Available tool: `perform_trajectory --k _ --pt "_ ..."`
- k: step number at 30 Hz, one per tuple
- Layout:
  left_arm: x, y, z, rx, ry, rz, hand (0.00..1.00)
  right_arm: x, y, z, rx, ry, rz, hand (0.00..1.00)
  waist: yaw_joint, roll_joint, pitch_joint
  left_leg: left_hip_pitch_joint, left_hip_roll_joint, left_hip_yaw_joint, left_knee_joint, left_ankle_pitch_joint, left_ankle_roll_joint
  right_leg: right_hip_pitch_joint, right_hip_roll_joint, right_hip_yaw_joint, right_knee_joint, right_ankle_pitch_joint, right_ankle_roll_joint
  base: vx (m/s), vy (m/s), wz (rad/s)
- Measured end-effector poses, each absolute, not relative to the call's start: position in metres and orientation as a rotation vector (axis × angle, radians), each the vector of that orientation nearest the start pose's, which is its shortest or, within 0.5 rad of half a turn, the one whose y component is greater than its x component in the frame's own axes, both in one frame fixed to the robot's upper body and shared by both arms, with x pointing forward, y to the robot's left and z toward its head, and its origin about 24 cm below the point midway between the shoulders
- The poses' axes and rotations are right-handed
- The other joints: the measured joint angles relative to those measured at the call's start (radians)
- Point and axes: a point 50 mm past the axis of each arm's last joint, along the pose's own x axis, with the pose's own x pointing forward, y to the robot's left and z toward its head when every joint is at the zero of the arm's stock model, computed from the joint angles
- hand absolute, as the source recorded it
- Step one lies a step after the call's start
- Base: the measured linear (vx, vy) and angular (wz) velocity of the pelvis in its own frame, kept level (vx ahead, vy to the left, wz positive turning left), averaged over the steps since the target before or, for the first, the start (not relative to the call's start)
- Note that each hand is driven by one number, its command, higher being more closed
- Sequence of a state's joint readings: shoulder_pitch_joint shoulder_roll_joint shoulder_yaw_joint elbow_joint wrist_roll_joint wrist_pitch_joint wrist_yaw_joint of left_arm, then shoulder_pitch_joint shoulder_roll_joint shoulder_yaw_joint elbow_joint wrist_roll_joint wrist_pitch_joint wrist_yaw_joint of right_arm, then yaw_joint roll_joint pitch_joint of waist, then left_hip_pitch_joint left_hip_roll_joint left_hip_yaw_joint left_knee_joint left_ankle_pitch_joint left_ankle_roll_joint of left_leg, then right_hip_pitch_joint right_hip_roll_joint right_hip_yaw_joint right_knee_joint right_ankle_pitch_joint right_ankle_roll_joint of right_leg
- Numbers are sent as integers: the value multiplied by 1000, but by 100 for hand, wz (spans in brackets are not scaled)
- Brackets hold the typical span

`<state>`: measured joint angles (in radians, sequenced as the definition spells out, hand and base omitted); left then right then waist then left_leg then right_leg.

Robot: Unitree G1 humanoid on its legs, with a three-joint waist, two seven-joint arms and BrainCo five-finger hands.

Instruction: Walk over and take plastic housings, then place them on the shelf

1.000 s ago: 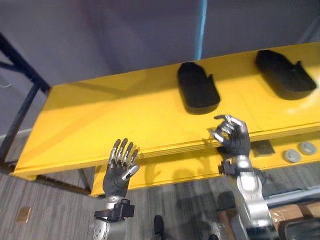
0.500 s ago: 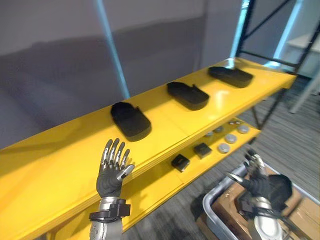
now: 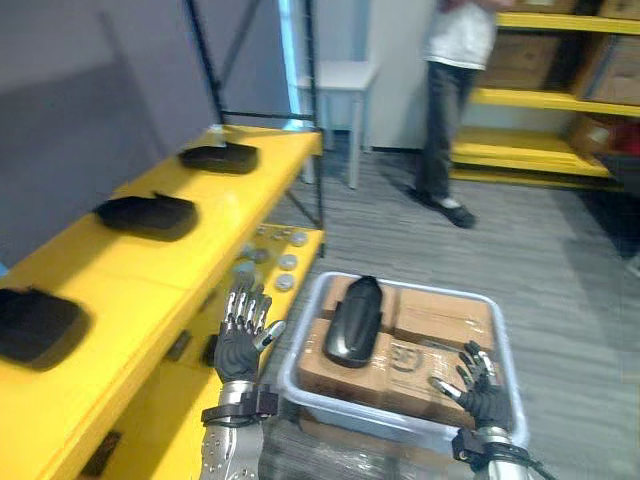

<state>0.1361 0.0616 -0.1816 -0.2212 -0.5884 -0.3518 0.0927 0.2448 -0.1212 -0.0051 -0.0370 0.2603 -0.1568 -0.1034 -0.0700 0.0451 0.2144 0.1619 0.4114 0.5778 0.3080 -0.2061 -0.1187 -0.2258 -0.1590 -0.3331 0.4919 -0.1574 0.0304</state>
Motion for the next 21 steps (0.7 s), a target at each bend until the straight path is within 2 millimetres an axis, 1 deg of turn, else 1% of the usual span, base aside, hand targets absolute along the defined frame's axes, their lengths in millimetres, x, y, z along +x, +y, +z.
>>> perform_trajectory --k 1,2,3,4,5,6,7,8,9,10,11,12,13,14,15,16,17,18,19,20,21 --pt "220 144 84 -597 -342 29 0 199 -194 12 120 65 -179 0 -5 9 -8 -6 20 -23 11 11 51 -12 47 28 -25 -1 -15 -10 -214 -82" --pt "220 146 84 -596 -345 38 0 200 -195 12 113 66 -172 0 -1 10 -9 -14 30 -40 28 26 73 -21 64 43 -32 -2 -28 -3 -247 -89" --pt "223 147 82 -592 -337 53 0 199 -196 11 105 75 -161 0 -6 11 -8 -48 52 -72 91 56 120 -24 85 50 -52 -2 -34 75 -260 -66" --pt "225 146 75 -587 -308 65 0 197 -198 8 87 91 -159 0 -20 12 -8 -88 68 -110 167 99 181 -9 95 51 -81 8 -50 72 -216 -44" --pt "226 146 72 -580 -294 72 0 196 -198 7 82 100 -158 0 -27 14 -6 -108 76 -131 205 124 199 5 100 52 -99 15 -60 123 -215 -20" --pt "226 144 65 -560 -265 85 0 195 -201 4 67 115 -160 0 -30 14 -5 -142 63 -187 260 78 126 32 102 61 -134 26 -72 103 -97 -22" --pt "224 143 60 -538 -246 100 0 195 -201 1 49 129 -155 0 -22 14 -6 -162 19 -236 268 29 67 56 102 74 -168 48 -88 117 -96 -25" --pt "222 143 58 -519 -233 107 0 197 -202 0 39 136 -151 0 -19 16 -7 -172 -6 -258 255 11 40 69 102 76 -189 59 -86 87 -3 -22" --pt "219 143 53 -472 -212 117 0 200 -203 -5 24 157 -150 0 -15 18 -8 -180 -56 -287 194 -7 13 95 102 80 -232 82 -79 80 30 -12" --pt "216 143 50 -433 -195 119 0 203 -202 -11 15 181 -146 0 -6 18 -8 -180 -104 -311 99 -9 9 122 100 84 -278 103 -75 81 41 -6" --pt "214 143 48 -422 -185 119 0 205 -201 -13 11 190 -143 0 0 18 -8 -180 -125 -321 53 -8 10 133 98 82 -297 112 -70 72 65 3" --pt "211 143 44 -400 -169 118 0 209 -199 -17 1 207 -129 0 6 19 -9 -180 -163 -336 -31 4 18 150 88 76 -326 125 -56 64 94 11" --pt "208 143 41 -367 -151 114 0 213 -198 -22 -22 229 -115 0 16 28 -14 -179 -187 -336 -97 41 35 160 81 73 -346 135 -41 81 150 9" --pt "208 142 40 -348 -143 108 0 215 -198 -24 -40 238 -113 0 26 37 -20 -179 -194 -336 -118 70 42 159 81 71 -352 139 -33 75 158 3" --pt "208 141 38 -306 -127 100 0 220 -199 -27 -68 253 -117 0 45 54 -28 -178 -203 -341 -141 139 22 162 80 69 -368 148 -16 97 202 7" --pt "209 142 35 -269 -114 94 0 224 -198 -29 -73 260 -124 0 53 52 -27 -179 -223 -348 -149 140 17 170 61 62 -381 157 0 94 225 35" --pt "209 143 32 -227 -98 82 0 229 -196 -29 -76 254 -144 0 54 51 -25 -184 -252 -367 -164 146 27 186 33 37 -401 169 19 93 278 55" --pt "209 144 31 -201 -89 74 0 234 -195 -27 -78 244 -156 0 64 51 -24 -186 -276 -380 -177 152 36 194 13 19 -415 176 32 59 225 58" --pt "209 145 31 -182 -84 71 0 238 -194 -26 -79 237 -165 0 71 51 -23 -190 -289 -388 -180 154 40 200 1 10 -425 182 40 55 200 48" --pt "209 147 30 -167 -76 69 0 250 -193 -22 -87 220 -185 0 90 50 -17 -199 -307 -399 -180 158 46 215 -13 -8 -453 198 56 51 140 50" --pt "209 150 30 -154 -76 71 0 264 -192 -14 -101 194 -202 0 105 51 -4 -207 -321 -418 -179 162 51 231 -20 -32 -480 213 62 42 111 52"
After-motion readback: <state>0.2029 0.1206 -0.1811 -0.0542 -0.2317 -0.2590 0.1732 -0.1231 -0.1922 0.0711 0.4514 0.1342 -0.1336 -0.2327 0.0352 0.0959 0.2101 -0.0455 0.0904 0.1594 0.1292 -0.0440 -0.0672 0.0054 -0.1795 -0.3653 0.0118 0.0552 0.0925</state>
